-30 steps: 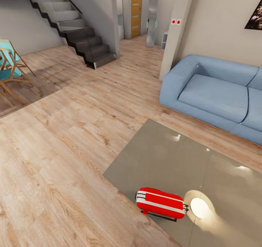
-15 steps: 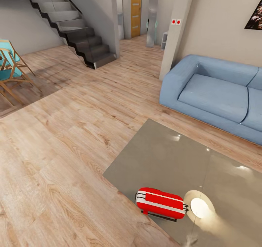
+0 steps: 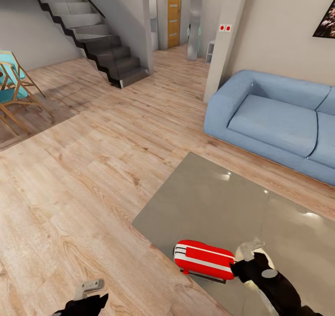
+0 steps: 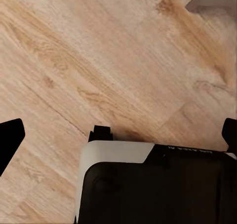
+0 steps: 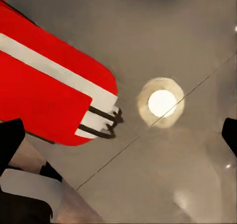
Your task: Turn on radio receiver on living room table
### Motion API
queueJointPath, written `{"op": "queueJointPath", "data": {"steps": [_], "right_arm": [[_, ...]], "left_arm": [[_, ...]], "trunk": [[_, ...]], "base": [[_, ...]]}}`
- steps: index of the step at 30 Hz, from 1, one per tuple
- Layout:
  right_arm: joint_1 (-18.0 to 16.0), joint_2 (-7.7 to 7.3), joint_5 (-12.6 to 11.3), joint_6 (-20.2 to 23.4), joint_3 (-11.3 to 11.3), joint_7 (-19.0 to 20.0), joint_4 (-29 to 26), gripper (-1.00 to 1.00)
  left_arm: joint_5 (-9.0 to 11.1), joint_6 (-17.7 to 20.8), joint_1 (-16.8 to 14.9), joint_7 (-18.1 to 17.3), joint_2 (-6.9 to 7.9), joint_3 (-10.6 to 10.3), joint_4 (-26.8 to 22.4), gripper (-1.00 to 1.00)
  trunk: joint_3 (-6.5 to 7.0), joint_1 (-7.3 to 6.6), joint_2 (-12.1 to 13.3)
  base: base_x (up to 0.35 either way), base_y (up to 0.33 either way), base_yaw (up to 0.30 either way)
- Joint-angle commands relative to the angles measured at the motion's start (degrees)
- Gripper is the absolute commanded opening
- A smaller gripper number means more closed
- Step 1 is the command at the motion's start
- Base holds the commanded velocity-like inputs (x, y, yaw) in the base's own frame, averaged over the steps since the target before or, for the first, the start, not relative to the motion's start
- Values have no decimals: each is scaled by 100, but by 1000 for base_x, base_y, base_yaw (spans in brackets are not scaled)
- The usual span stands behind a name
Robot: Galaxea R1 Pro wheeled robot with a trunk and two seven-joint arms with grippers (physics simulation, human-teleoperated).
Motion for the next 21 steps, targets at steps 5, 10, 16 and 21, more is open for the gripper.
{"op": "queueJointPath", "data": {"steps": [5,10,16,21], "right_arm": [[-527,-81,-20,297,-35,-10,-14,100],[-804,-428,-26,288,-36,-20,-19,100],[-1126,-647,-31,342,-10,32,-15,100],[-1408,-817,-32,472,1,513,-15,100]], "left_arm": [[-4,50,-30,-144,22,-1,-38,100],[3,327,-470,-156,71,-14,54,100],[-34,351,-970,-156,-9,-51,474,100],[-80,241,-1057,-156,-31,-61,800,100]], "trunk": [[-1,-1,0],[-1,-1,0],[-1,-1,0],[-1,-1,0]], "base": [[0,0,0],[0,0,0],[0,0,0],[0,0,0]]}}
